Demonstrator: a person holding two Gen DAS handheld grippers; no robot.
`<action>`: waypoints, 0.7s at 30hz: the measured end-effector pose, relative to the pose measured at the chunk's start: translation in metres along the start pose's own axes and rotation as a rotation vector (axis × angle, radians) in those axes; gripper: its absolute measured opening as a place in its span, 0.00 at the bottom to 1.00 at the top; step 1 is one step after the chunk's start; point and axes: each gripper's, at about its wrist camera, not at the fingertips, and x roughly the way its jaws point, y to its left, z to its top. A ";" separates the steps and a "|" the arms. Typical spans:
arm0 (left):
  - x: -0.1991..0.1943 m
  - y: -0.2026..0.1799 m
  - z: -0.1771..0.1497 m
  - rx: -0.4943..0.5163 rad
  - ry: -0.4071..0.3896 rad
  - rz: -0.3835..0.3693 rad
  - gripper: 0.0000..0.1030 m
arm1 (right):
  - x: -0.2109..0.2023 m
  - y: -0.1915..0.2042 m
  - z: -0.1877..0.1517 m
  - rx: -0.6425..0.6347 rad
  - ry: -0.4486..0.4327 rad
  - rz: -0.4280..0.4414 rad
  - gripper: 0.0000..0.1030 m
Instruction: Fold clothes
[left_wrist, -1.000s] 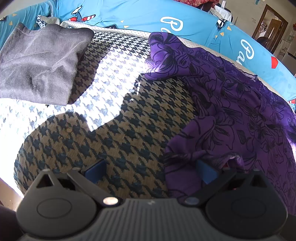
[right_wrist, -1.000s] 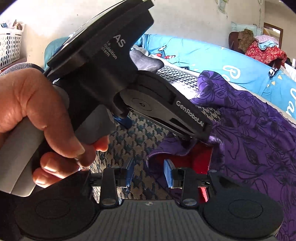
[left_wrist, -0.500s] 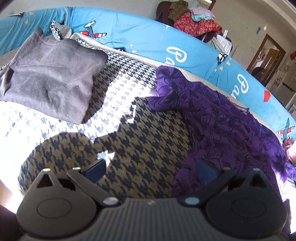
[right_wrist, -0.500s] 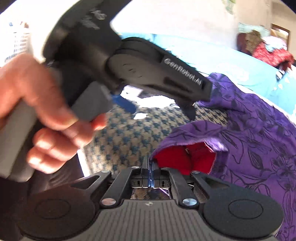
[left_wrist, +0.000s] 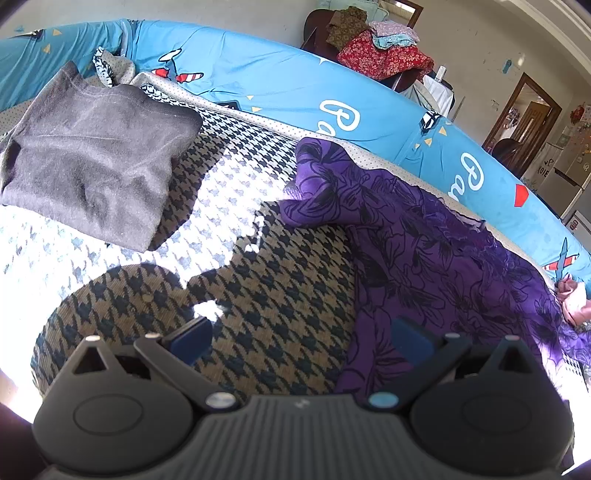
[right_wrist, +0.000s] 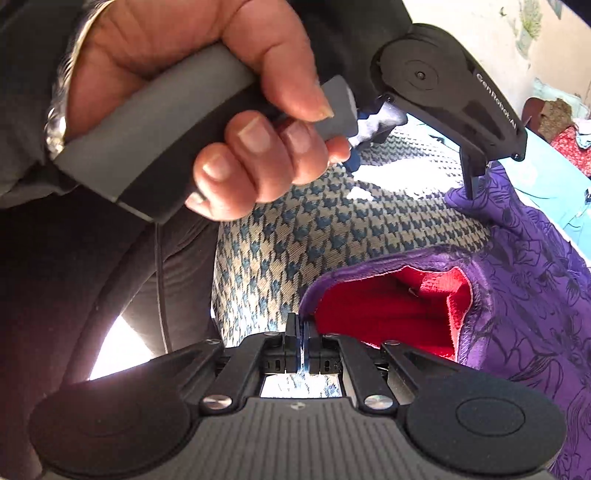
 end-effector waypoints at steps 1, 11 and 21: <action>0.000 0.001 0.000 -0.002 0.000 0.000 1.00 | -0.004 -0.003 0.002 0.008 -0.012 0.000 0.07; 0.000 0.001 0.001 -0.003 0.010 -0.012 1.00 | -0.027 -0.027 0.008 0.129 -0.045 -0.035 0.08; 0.012 -0.018 -0.002 0.075 0.052 -0.055 1.00 | -0.032 -0.048 0.007 0.273 -0.044 -0.064 0.14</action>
